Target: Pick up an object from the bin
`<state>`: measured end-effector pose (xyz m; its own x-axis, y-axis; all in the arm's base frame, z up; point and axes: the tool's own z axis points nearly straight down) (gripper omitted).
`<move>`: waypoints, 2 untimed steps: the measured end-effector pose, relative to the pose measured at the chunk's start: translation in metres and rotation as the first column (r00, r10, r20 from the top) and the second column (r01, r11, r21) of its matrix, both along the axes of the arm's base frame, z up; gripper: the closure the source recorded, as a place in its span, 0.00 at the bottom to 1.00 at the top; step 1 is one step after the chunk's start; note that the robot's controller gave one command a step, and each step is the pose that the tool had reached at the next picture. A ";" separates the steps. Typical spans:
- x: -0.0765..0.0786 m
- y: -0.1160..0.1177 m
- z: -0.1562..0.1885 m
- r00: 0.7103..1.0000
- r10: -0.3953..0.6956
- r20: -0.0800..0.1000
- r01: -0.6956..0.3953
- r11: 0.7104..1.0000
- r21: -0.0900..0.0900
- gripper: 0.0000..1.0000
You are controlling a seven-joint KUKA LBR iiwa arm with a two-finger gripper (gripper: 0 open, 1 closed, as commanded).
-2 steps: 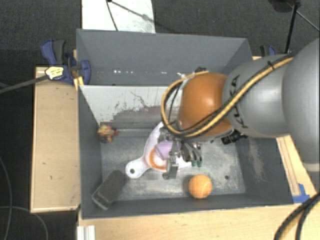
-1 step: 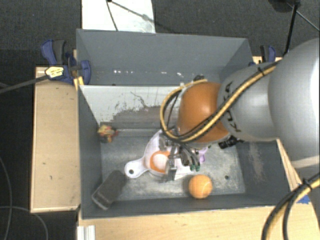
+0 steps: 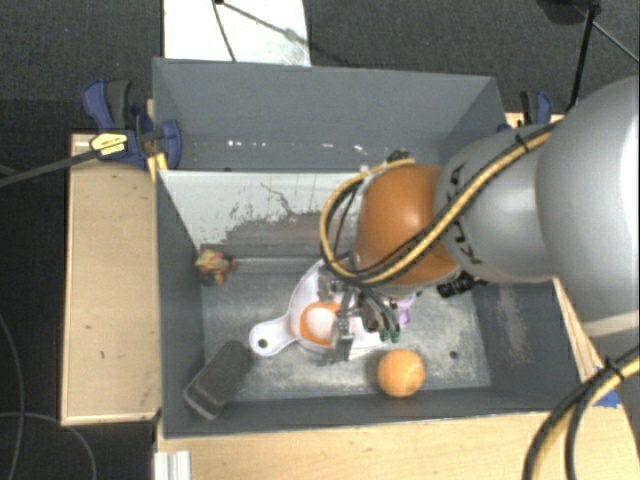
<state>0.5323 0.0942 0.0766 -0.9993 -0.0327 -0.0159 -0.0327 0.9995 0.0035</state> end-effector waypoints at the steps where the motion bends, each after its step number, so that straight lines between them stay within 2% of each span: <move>1: -0.013 0.010 0.125 1.000 0.021 -0.013 -0.021 1.000 -0.003 1.00; 2: -0.013 0.010 0.125 1.000 0.021 -0.013 -0.021 1.000 -0.003 1.00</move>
Offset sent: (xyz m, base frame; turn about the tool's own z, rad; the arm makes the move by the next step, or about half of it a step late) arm 0.0000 0.0000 0.0000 0.0000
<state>0.5195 0.1041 0.2015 -0.9985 -0.0538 -0.0023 -0.0538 0.9985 0.0007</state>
